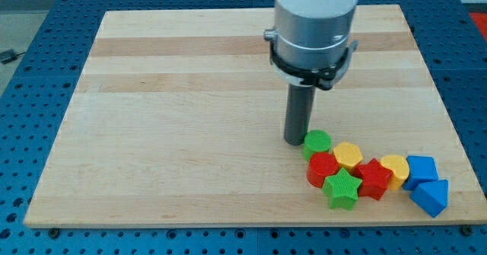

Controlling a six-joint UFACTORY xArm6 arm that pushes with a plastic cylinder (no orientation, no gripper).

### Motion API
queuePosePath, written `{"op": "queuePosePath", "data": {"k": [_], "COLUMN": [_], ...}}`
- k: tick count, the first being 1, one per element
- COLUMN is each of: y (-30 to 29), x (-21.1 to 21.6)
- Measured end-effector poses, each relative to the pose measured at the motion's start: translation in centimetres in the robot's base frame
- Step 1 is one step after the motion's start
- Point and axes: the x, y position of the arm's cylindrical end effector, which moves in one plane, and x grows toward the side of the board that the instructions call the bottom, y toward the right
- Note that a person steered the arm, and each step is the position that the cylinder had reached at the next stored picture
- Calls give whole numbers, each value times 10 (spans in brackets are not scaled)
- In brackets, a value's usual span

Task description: Move the green circle to the top right side of the yellow hexagon

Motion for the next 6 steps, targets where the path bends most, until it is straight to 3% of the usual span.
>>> {"op": "queuePosePath", "data": {"k": [3,6], "y": [-13,52], "x": [38,-10]}}
